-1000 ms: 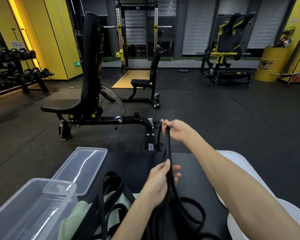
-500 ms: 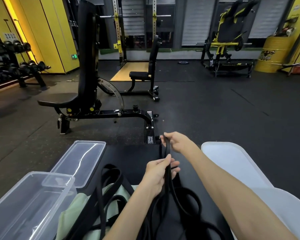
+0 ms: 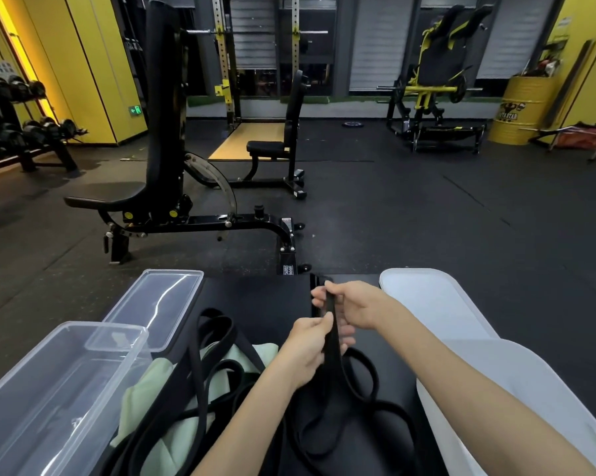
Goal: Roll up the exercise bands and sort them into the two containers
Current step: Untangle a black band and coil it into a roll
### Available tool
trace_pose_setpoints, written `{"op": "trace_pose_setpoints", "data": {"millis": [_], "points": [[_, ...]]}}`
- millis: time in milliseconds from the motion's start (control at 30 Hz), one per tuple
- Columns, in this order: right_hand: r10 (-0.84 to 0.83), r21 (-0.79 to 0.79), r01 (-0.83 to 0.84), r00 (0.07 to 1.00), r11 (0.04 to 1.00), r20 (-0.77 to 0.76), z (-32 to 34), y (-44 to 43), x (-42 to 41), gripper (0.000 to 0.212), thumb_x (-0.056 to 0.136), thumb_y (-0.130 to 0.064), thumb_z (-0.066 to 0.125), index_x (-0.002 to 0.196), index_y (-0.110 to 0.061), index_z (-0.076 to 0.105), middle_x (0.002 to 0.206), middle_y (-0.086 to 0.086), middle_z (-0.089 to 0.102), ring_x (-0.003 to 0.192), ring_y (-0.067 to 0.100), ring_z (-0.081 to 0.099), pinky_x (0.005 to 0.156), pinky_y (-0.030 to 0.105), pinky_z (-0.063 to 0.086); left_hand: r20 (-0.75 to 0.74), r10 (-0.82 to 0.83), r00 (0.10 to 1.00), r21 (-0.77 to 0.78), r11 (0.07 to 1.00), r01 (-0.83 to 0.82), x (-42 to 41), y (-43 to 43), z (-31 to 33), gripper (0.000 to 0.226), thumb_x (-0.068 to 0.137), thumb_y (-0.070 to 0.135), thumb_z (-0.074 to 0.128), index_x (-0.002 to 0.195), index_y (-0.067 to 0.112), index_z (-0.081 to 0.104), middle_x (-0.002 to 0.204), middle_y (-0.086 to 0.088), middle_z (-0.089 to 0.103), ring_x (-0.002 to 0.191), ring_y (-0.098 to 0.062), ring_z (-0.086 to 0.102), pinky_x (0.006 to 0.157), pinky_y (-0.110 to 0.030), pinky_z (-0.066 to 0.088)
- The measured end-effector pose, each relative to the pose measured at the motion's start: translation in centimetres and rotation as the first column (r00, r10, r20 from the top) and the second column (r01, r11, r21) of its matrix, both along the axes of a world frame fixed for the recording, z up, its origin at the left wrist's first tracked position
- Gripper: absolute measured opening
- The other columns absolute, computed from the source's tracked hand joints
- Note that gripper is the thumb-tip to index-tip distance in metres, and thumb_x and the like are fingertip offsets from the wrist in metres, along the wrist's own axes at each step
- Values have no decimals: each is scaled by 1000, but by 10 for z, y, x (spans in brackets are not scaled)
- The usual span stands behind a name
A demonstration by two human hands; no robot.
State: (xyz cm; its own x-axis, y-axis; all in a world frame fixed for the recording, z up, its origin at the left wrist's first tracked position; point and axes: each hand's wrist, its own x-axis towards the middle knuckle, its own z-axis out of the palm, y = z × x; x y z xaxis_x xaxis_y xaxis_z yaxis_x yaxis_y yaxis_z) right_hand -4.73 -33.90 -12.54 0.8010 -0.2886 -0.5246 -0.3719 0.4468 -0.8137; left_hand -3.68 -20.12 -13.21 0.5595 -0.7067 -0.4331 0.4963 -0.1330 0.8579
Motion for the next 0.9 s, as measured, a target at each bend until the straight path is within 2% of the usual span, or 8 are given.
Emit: {"op": "trace_pose_setpoints", "data": {"millis": [100, 267, 333, 433, 533, 667, 767, 900], "points": [[-63, -4, 63, 996, 998, 62, -1, 4, -4, 32, 101, -25, 41, 92, -7, 65, 75, -3, 72, 81, 11, 64, 71, 26, 46, 39, -40, 998, 22, 999, 39, -11, 8, -2, 33, 102, 23, 42, 104, -1, 64, 75, -4, 68, 64, -13, 66, 63, -24, 55], [158, -65, -158, 987, 985, -10, 5, 26, -29, 33, 99, -28, 43, 98, -6, 67, 74, 1, 64, 45, 10, 42, 39, 21, 34, 95, 105, 990, 9, 994, -106, -12, 9, 7, 29, 100, 26, 47, 86, 6, 63, 63, 0, 60, 51, -10, 58, 55, -21, 49], [173, -73, -173, 985, 982, -10, 9, 31, -34, 30, 99, -24, 40, 105, -5, 63, 69, -4, 66, 46, 10, 37, 39, 21, 31, 83, 97, 992, 2, 995, -98, -13, 11, 8, 29, 101, 26, 45, 88, 7, 63, 64, 0, 59, 54, -11, 58, 62, -24, 49], [67, -55, -65, 997, 996, 31, 14, 35, -36, 30, 101, -21, 38, 119, -5, 56, 84, -3, 73, 60, 12, 57, 39, 21, 33, 21, -11, 1000, -1, 1000, 11, -22, 22, 7, 34, 103, 26, 37, 91, 6, 62, 69, -1, 60, 65, -15, 59, 72, -29, 47], [-52, 25, 50, 993, 998, 106, 13, 35, -37, 29, 101, -22, 39, 122, -6, 52, 95, -2, 73, 83, 9, 67, 57, 26, 43, 2, -35, 999, -8, 999, 35, -29, 29, 3, 37, 105, 25, 32, 102, 5, 63, 74, -2, 56, 67, -14, 59, 68, -24, 46], [85, -102, -80, 995, 992, 44, 18, 46, -53, 35, 99, -29, 45, 113, -3, 62, 82, -1, 71, 49, 11, 47, 45, 23, 36, 64, 54, 997, -45, 998, -51, -28, 23, 8, 29, 104, 24, 36, 105, 9, 60, 70, 0, 54, 57, -9, 55, 68, -24, 44], [123, -138, -117, 992, 983, 32, 22, 51, -57, 30, 98, -25, 43, 113, -6, 60, 73, -8, 71, 50, 9, 37, 44, 21, 28, 50, 46, 998, -79, 996, -42, -29, 25, 11, 27, 103, 24, 39, 99, 9, 61, 73, -2, 60, 64, -13, 59, 71, -26, 51], [-68, 46, 60, 978, 997, 195, 31, 46, -47, 20, 100, -19, 39, 107, -10, 56, 90, -3, 74, 80, 9, 67, 61, 23, 45, 20, -74, 997, -62, 995, 75, -38, 37, 10, 38, 104, 29, 34, 95, 10, 65, 85, -5, 70, 85, -19, 66, 98, -36, 43]]}}
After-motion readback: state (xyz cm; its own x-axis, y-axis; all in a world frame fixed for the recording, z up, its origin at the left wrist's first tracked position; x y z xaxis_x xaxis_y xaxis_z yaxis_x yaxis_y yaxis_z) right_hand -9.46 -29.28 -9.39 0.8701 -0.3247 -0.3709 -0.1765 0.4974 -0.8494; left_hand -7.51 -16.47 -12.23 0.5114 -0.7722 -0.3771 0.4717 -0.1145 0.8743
